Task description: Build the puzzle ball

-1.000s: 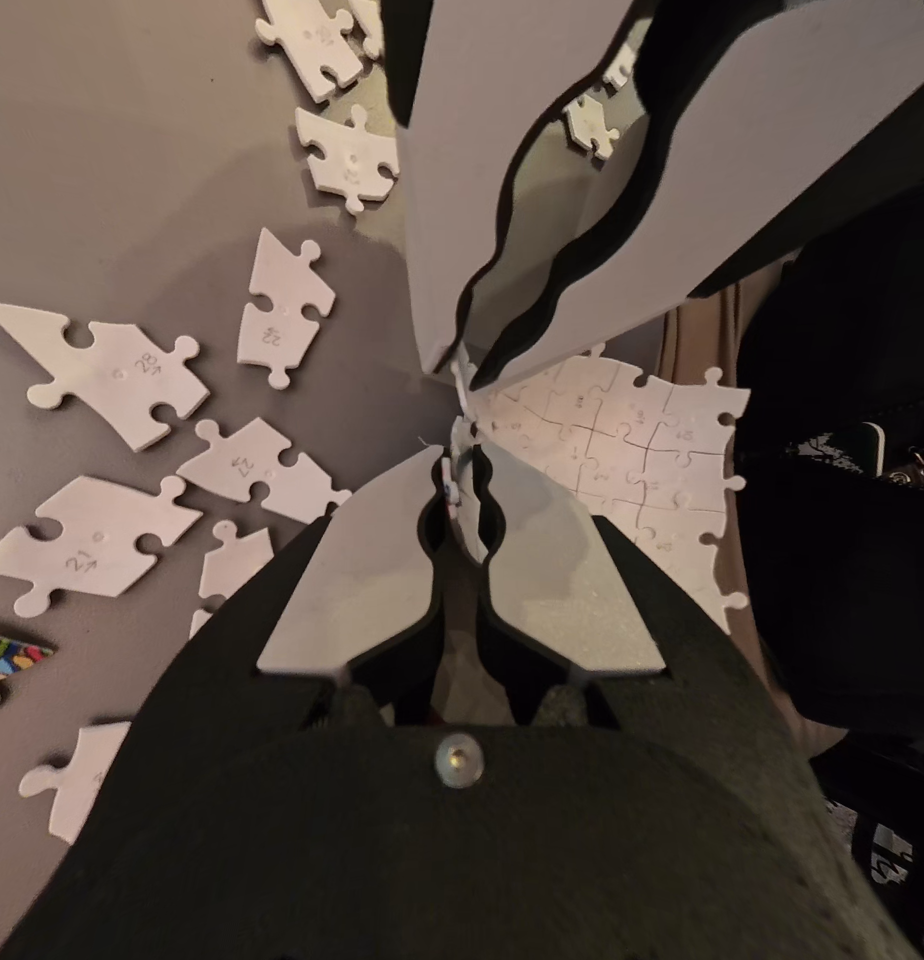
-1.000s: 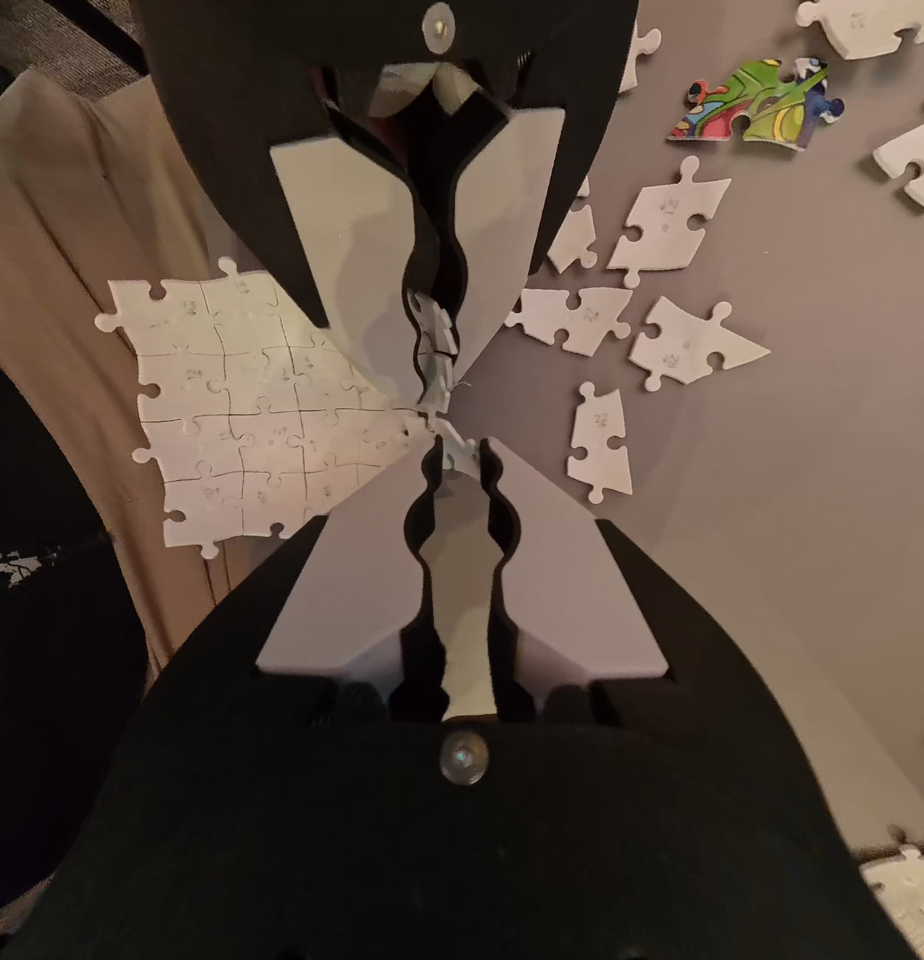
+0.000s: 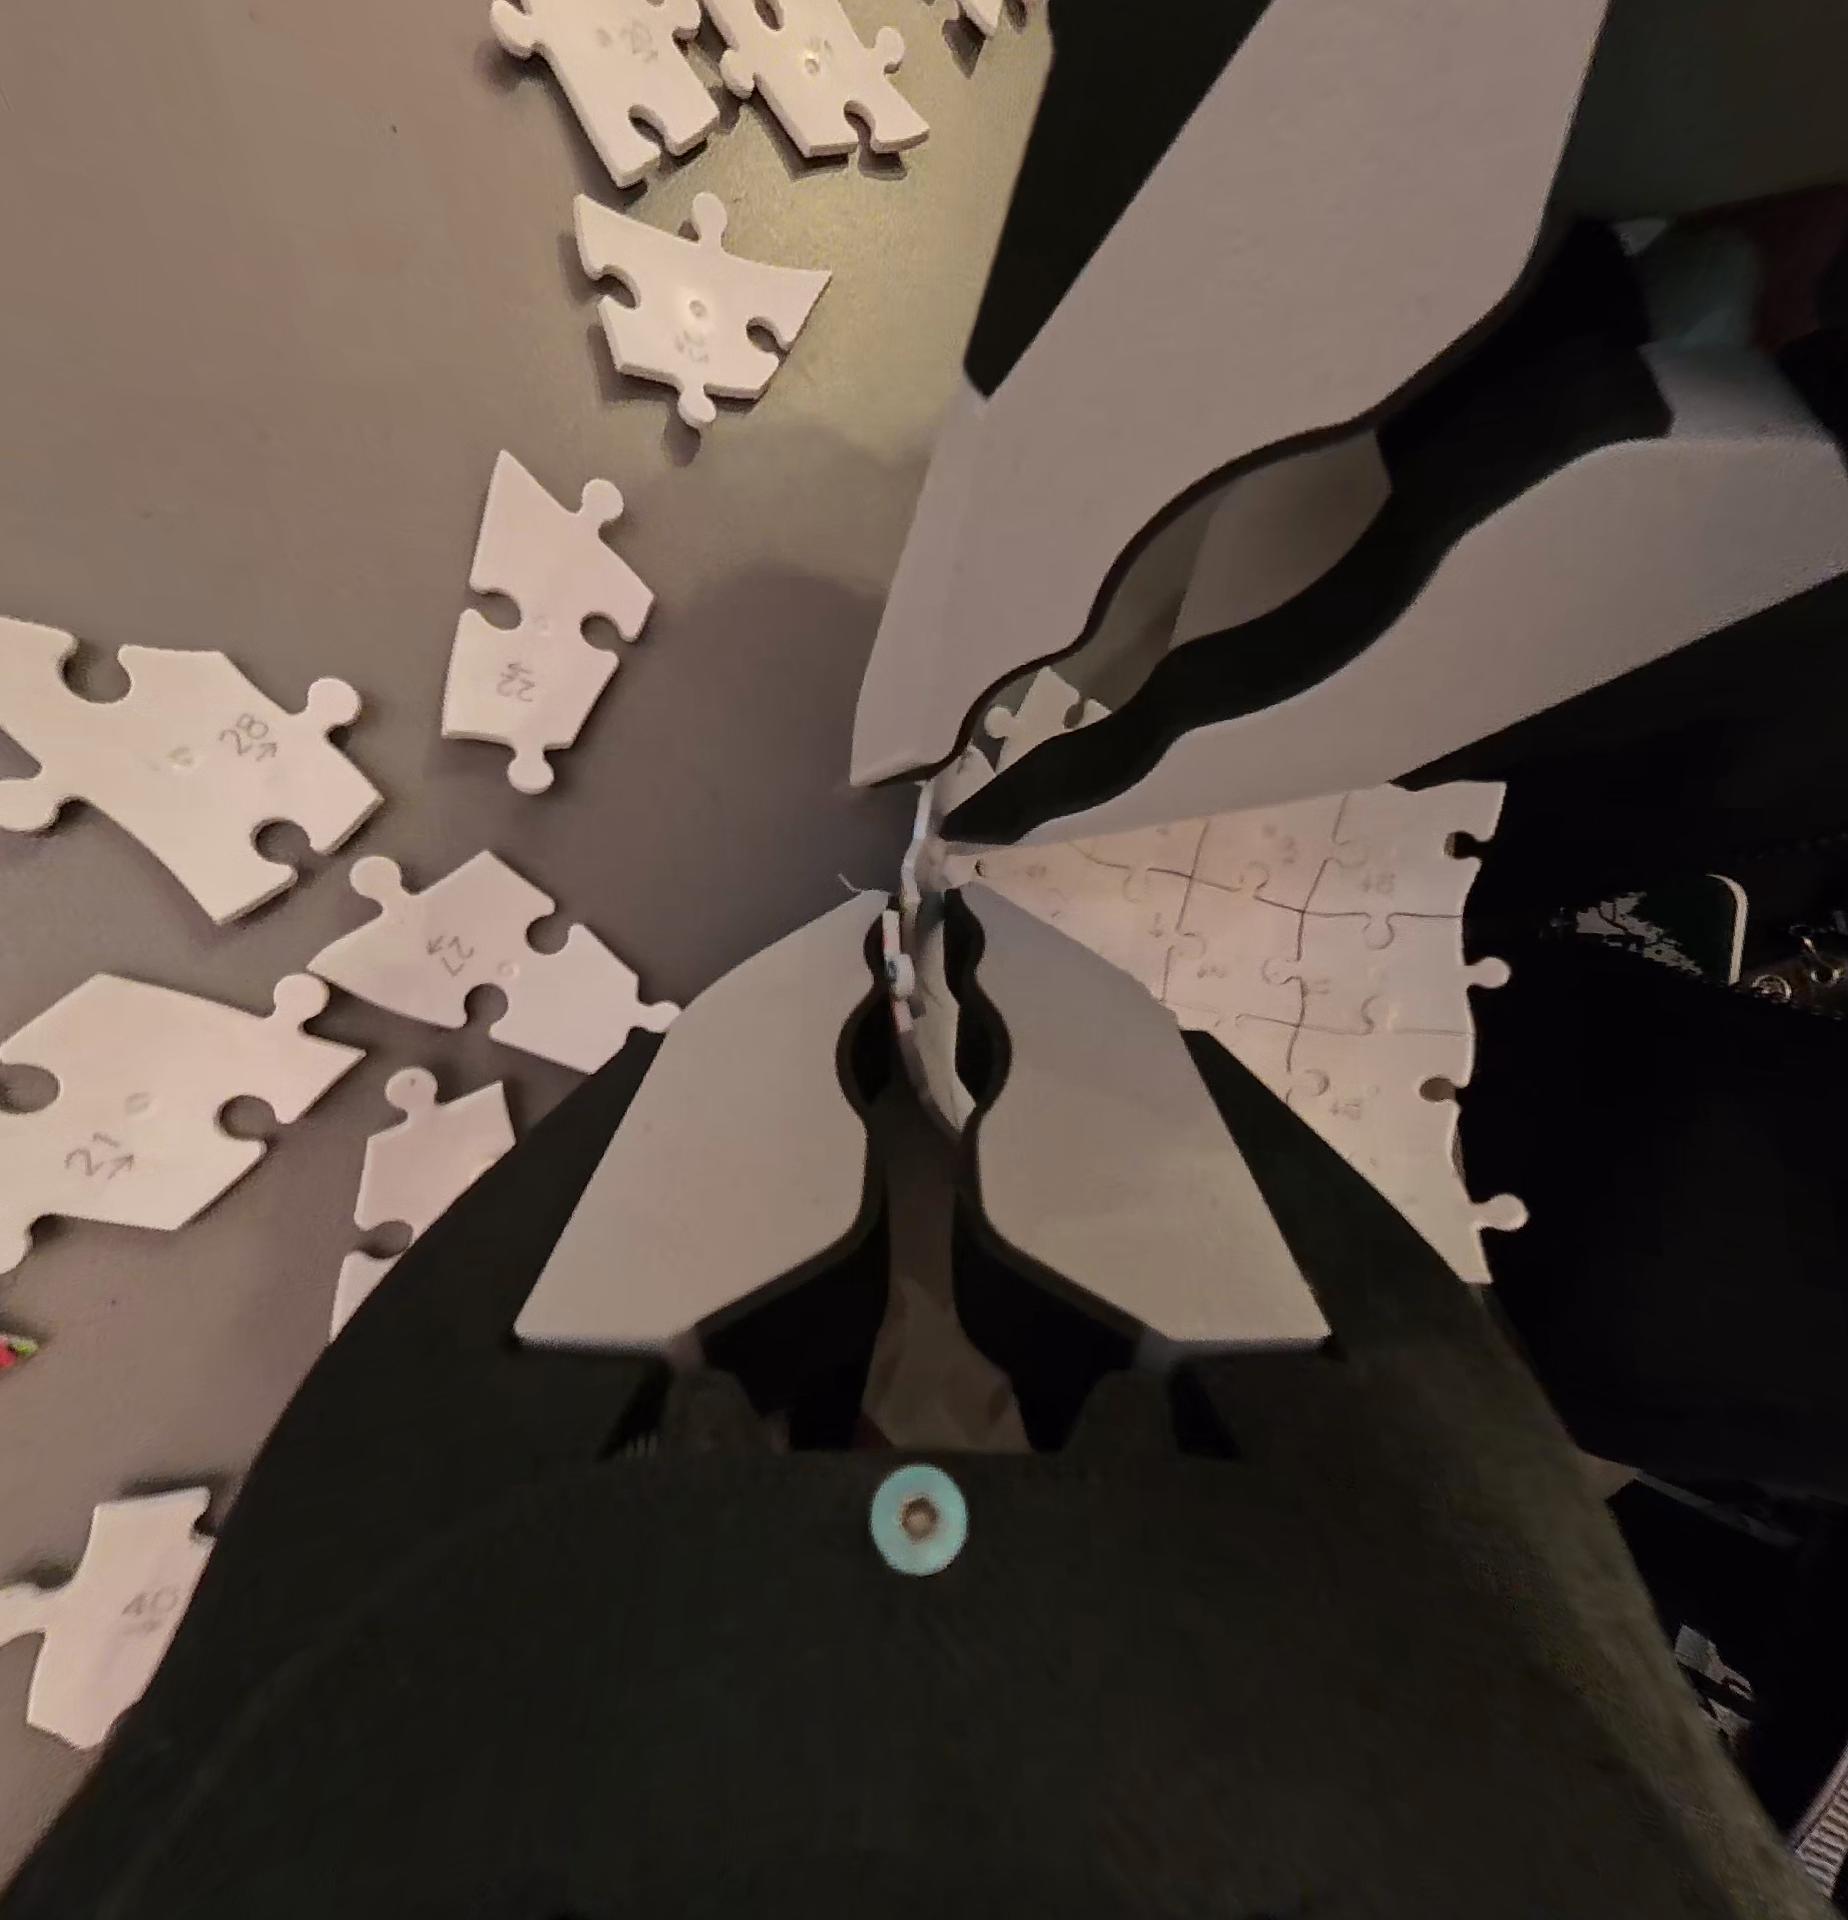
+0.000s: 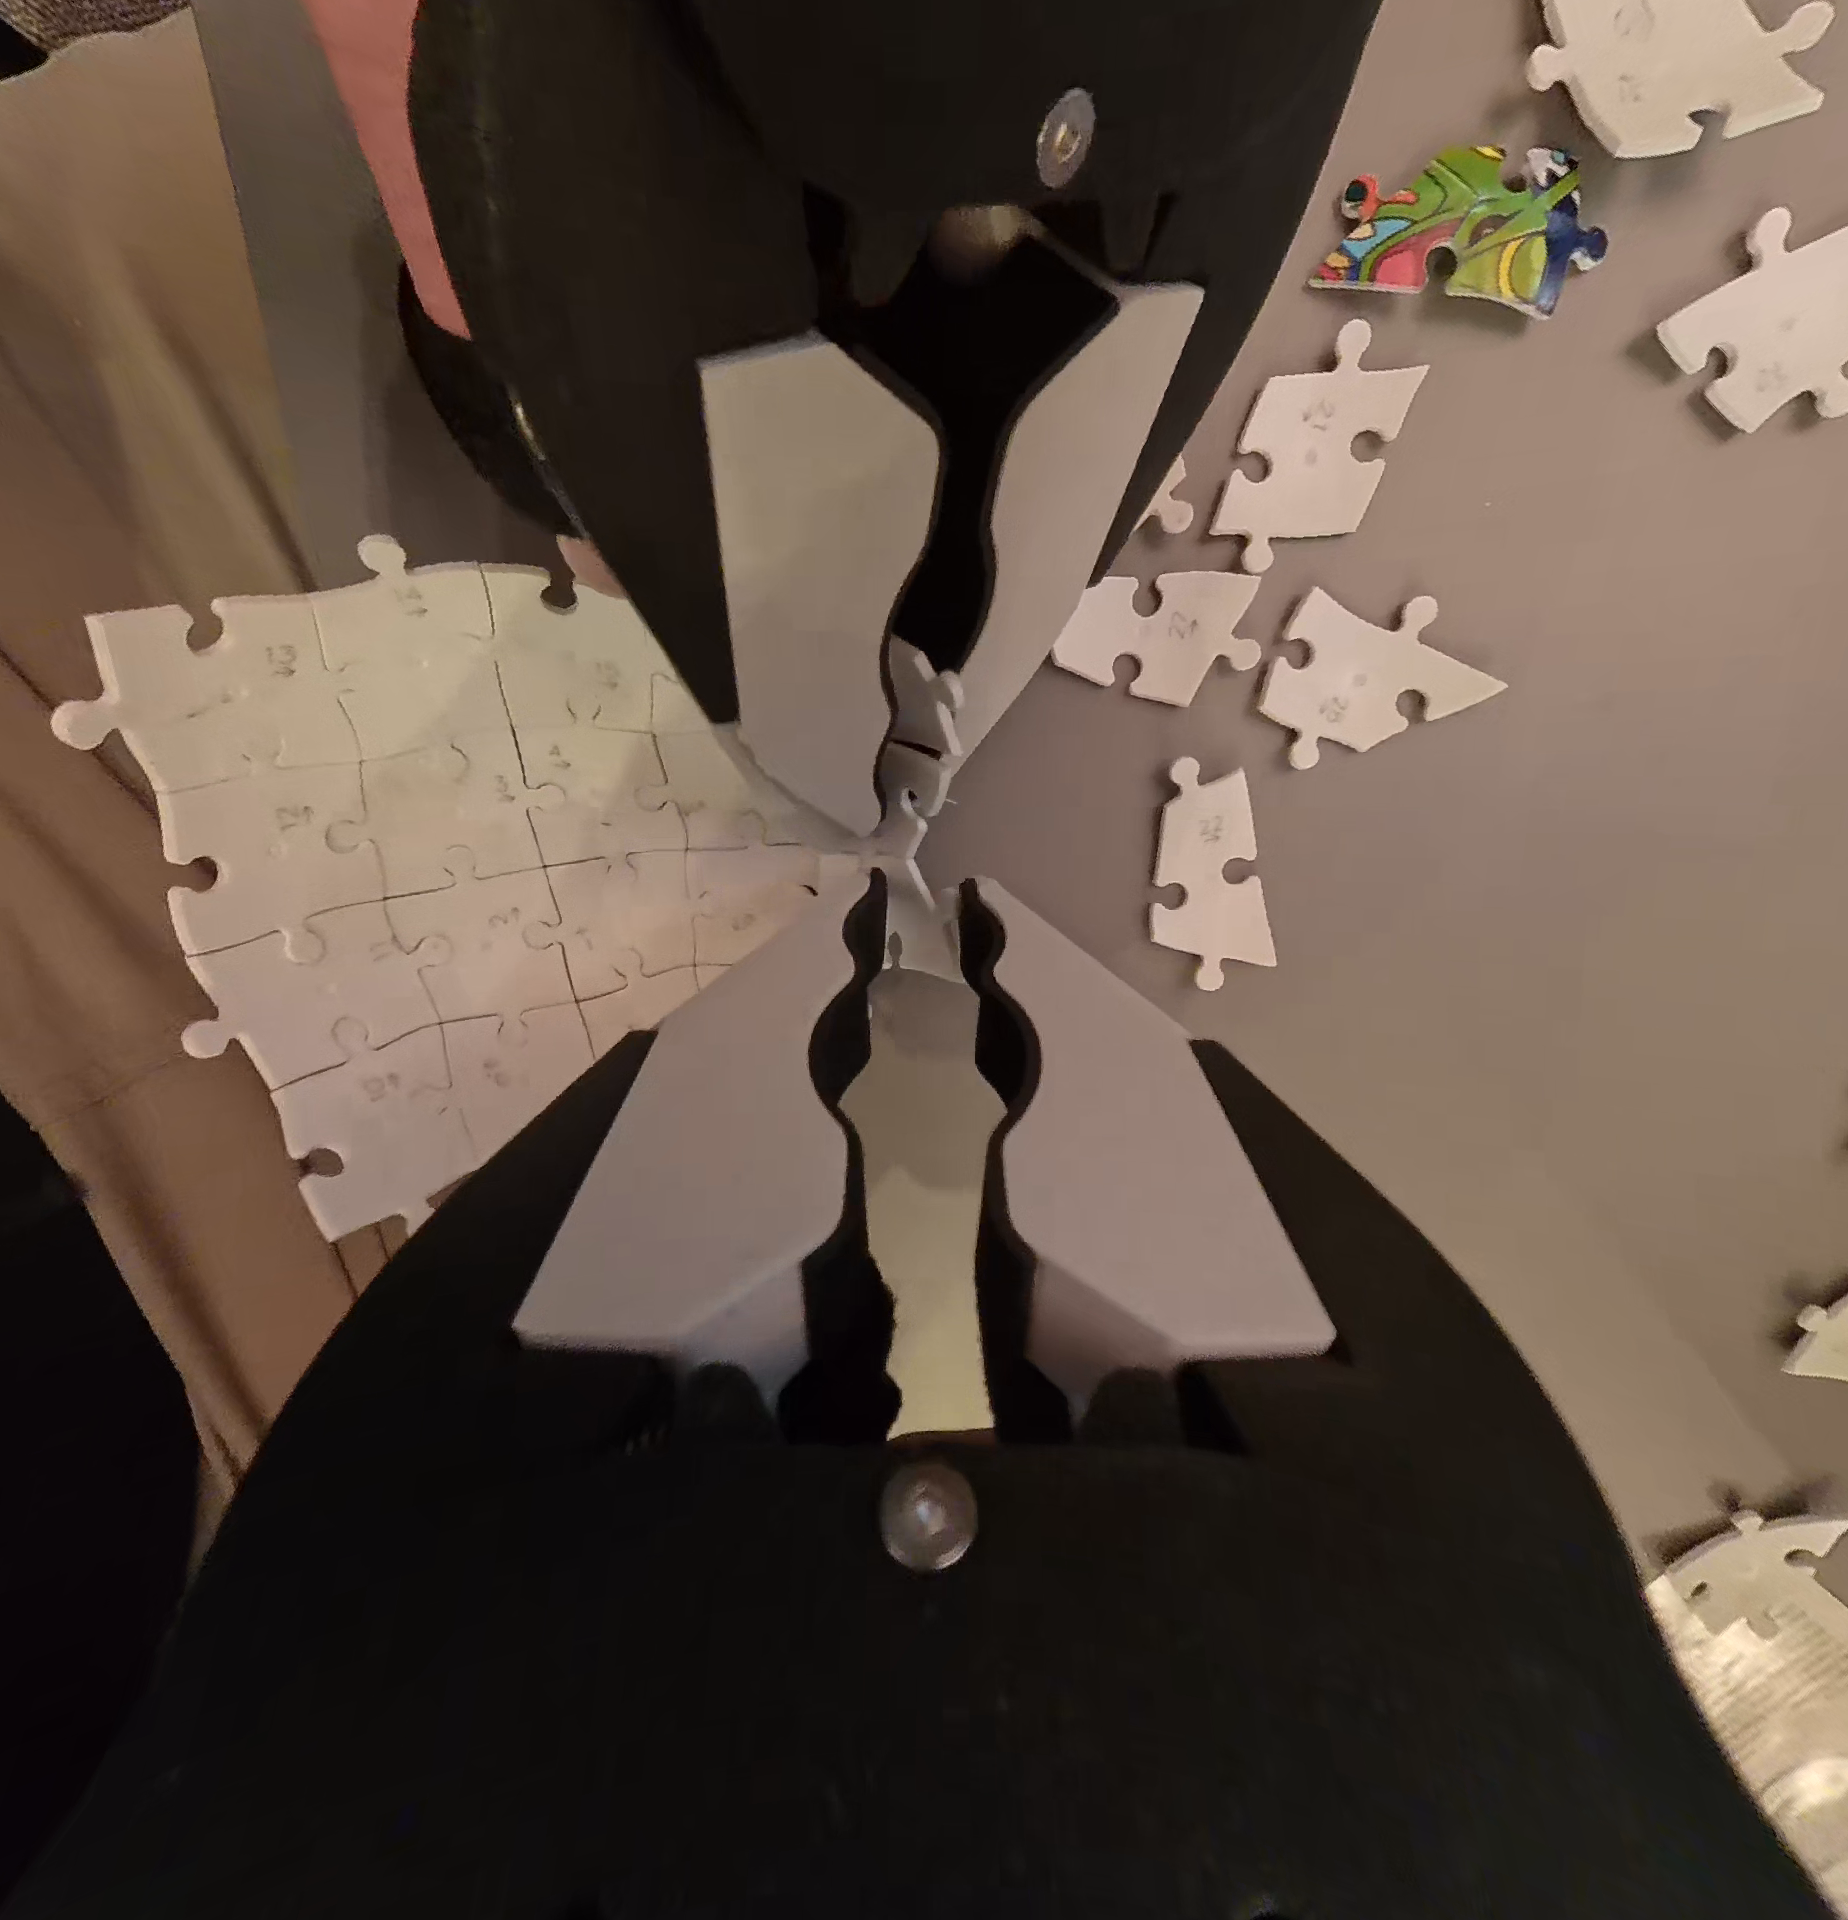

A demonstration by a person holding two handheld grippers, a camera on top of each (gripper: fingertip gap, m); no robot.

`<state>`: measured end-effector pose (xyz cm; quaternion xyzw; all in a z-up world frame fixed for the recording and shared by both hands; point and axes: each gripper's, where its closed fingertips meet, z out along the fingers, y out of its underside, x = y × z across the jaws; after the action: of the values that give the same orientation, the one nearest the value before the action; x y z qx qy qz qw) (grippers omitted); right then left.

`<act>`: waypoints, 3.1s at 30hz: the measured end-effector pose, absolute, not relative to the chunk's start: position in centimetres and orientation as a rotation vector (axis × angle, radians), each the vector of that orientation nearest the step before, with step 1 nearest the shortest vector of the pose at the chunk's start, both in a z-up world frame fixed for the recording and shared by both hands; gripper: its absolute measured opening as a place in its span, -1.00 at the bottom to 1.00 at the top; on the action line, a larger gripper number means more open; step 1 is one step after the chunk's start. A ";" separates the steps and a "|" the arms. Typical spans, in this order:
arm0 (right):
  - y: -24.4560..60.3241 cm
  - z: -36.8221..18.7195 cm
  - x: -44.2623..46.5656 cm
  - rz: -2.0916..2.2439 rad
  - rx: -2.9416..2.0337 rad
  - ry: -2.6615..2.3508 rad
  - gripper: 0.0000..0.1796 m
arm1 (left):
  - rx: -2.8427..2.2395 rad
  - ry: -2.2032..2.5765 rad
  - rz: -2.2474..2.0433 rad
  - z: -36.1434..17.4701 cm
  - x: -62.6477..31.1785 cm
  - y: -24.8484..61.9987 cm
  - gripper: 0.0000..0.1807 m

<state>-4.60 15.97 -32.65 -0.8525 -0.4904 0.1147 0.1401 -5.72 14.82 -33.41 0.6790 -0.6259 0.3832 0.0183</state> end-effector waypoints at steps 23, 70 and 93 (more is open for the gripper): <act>14.1 -33.4 -5.4 0.971 -2.493 -1.200 -0.90 | 2.123 -1.946 1.284 -32.7 -5.6 14.9 -0.96; 14.0 -32.5 -5.4 1.268 -2.380 -1.005 -0.99 | 2.092 -1.916 1.298 -32.8 -5.7 14.2 -0.95; 14.1 -32.4 -5.5 1.292 -2.377 -0.986 -1.00 | 2.140 -1.952 1.259 -32.2 -7.6 14.5 -0.82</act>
<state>-5.50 14.07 -32.43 -0.8185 -0.3394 0.4448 0.1309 -7.60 14.53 -32.21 0.6776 -0.6180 0.3986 -0.0081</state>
